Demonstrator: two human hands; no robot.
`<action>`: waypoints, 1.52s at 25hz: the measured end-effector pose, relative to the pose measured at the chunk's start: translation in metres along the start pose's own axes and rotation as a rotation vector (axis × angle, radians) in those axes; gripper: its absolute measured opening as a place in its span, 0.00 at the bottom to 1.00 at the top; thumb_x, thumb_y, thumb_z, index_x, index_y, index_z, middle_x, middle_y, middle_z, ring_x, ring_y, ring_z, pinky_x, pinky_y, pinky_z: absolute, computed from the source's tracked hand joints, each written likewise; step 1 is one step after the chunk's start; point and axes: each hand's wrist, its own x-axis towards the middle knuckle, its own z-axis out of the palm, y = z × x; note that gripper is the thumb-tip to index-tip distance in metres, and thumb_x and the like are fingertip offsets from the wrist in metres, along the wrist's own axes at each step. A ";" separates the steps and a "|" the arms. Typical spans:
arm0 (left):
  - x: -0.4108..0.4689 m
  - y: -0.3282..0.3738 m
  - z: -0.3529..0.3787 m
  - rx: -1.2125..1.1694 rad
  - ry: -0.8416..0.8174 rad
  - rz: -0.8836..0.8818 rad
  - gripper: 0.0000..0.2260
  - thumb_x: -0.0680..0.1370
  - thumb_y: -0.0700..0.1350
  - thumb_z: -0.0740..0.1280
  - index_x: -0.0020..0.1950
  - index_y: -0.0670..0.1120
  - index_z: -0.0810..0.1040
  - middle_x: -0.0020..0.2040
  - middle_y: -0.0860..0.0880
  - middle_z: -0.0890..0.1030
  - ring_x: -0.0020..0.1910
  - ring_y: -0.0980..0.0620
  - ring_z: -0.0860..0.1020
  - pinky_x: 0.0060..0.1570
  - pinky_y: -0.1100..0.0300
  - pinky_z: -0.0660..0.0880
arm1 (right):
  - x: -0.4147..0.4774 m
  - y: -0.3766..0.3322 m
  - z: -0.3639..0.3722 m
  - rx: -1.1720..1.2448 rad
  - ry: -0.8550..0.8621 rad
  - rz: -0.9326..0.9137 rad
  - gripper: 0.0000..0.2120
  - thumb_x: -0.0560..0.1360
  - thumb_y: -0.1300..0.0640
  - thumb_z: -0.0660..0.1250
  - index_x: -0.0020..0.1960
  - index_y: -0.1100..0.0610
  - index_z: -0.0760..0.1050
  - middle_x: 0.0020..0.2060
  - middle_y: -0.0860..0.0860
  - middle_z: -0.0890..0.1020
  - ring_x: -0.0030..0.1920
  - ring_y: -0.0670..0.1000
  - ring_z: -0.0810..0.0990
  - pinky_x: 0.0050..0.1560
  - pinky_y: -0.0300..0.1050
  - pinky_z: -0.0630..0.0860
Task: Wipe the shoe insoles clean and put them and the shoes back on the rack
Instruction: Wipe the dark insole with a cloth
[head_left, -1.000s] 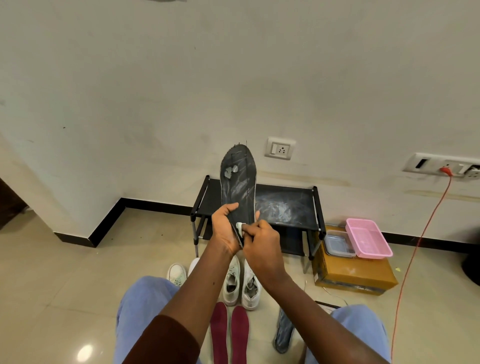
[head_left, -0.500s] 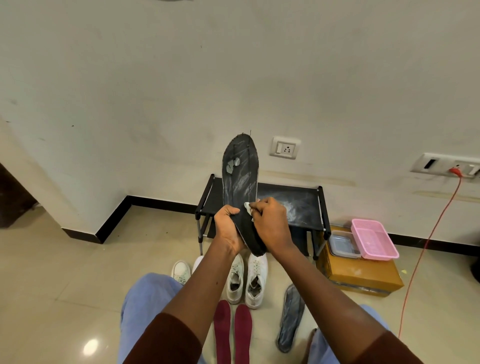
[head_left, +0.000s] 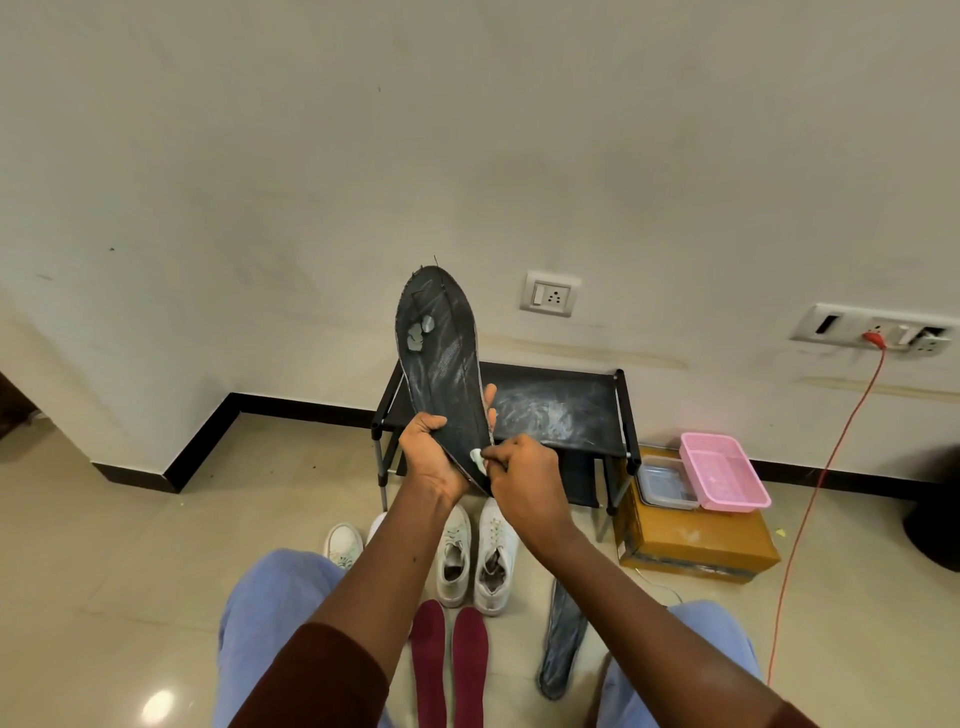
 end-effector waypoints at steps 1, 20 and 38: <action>-0.001 0.000 0.003 0.011 -0.001 -0.023 0.27 0.64 0.42 0.54 0.62 0.38 0.73 0.57 0.36 0.78 0.50 0.42 0.79 0.52 0.54 0.76 | 0.003 -0.002 -0.002 -0.013 0.023 -0.005 0.12 0.77 0.63 0.61 0.57 0.63 0.78 0.51 0.58 0.78 0.51 0.53 0.77 0.49 0.31 0.67; -0.005 -0.007 0.003 0.114 0.125 -0.043 0.19 0.62 0.42 0.56 0.50 0.38 0.74 0.48 0.40 0.76 0.44 0.42 0.76 0.50 0.51 0.72 | 0.015 -0.005 -0.004 -0.026 -0.010 0.056 0.12 0.74 0.66 0.62 0.52 0.61 0.81 0.50 0.57 0.83 0.48 0.53 0.81 0.50 0.36 0.75; -0.010 -0.001 0.016 0.116 0.200 0.021 0.13 0.72 0.39 0.52 0.44 0.41 0.76 0.33 0.42 0.81 0.39 0.43 0.75 0.42 0.54 0.72 | 0.035 0.001 -0.015 0.383 0.048 0.172 0.06 0.72 0.64 0.69 0.47 0.58 0.83 0.40 0.46 0.81 0.41 0.41 0.77 0.45 0.35 0.74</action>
